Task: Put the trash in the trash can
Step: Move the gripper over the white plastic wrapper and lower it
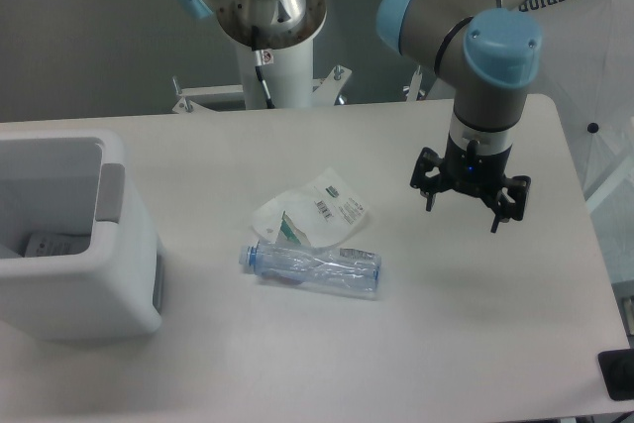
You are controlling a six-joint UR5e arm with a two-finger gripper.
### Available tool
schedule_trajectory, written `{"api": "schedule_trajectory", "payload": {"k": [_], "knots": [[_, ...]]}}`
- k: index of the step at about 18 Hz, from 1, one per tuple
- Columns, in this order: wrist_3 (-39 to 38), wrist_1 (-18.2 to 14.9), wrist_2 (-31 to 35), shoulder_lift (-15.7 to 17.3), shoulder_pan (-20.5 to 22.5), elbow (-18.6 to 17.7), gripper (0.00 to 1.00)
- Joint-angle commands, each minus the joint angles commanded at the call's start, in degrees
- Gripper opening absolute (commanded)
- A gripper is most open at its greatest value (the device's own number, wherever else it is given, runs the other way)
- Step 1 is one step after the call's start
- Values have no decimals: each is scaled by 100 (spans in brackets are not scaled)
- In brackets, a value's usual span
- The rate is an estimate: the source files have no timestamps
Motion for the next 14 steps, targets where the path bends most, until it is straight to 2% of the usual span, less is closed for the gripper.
{"api": "schedule_trajectory", "payload": {"k": [7, 10, 12, 14], "knots": [[-53, 9, 35, 26, -44, -158, 100], [-70, 96, -17, 96, -70, -552, 100], [-149, 280, -52, 342, -79, -869, 100], [-97, 299, -88, 527, -227, -1054, 100]]}}
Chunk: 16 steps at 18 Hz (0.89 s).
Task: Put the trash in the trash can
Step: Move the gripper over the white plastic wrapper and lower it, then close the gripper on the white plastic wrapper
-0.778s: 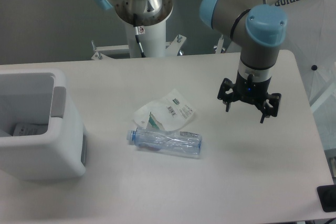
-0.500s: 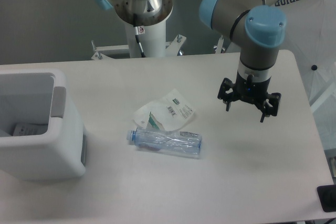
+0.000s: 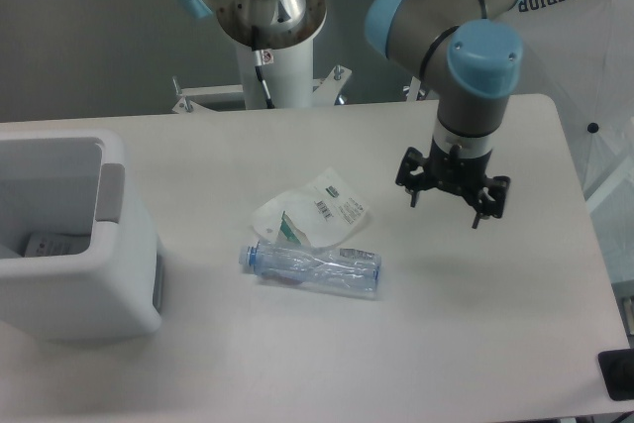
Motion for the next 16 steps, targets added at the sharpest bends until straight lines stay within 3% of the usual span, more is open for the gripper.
{"api": "schedule_trajectory", "payload": {"k": [4, 10, 16], "knots": [[0, 9, 9, 45, -580, -123, 100], [-70, -18, 26, 168, -1415, -633, 100], [-422, -44, 70, -69, -1891, -704, 100]]}}
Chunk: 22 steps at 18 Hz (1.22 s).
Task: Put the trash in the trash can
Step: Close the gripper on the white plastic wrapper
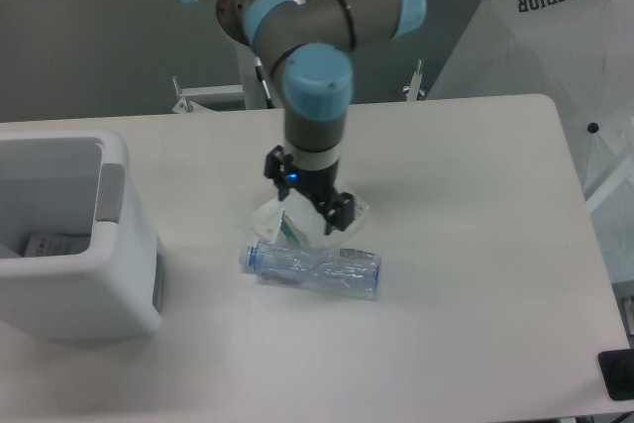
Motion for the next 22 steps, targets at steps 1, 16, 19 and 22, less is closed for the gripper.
{"api": "schedule_trajectory", "payload": {"k": [1, 16, 19, 22], "knots": [[-9, 0, 9, -44, 0, -70, 100], [-545, 9, 352, -265, -202, -176, 9], [-632, -17, 351, -194, -194, -115, 0], [-642, -96, 343, -45, -159, -80, 0]]}}
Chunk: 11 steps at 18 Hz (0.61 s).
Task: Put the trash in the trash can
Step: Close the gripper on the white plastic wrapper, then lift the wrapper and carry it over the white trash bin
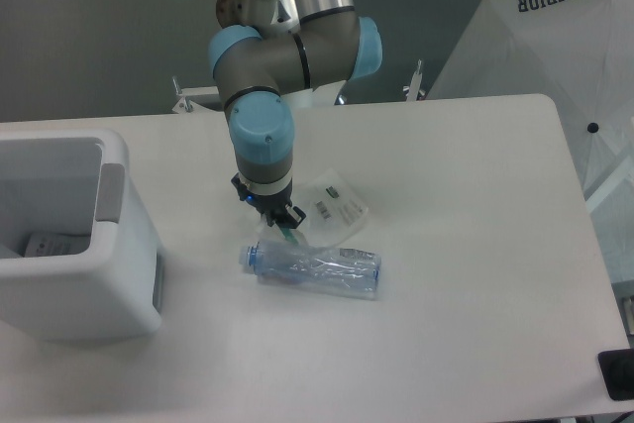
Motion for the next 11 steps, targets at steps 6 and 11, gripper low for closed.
{"api": "schedule_trajectory", "payload": {"k": [6, 11], "knots": [[0, -1105, -61, 360, 53, 579, 0], [0, -2441, -649, 949, 150, 1501, 0]]}}
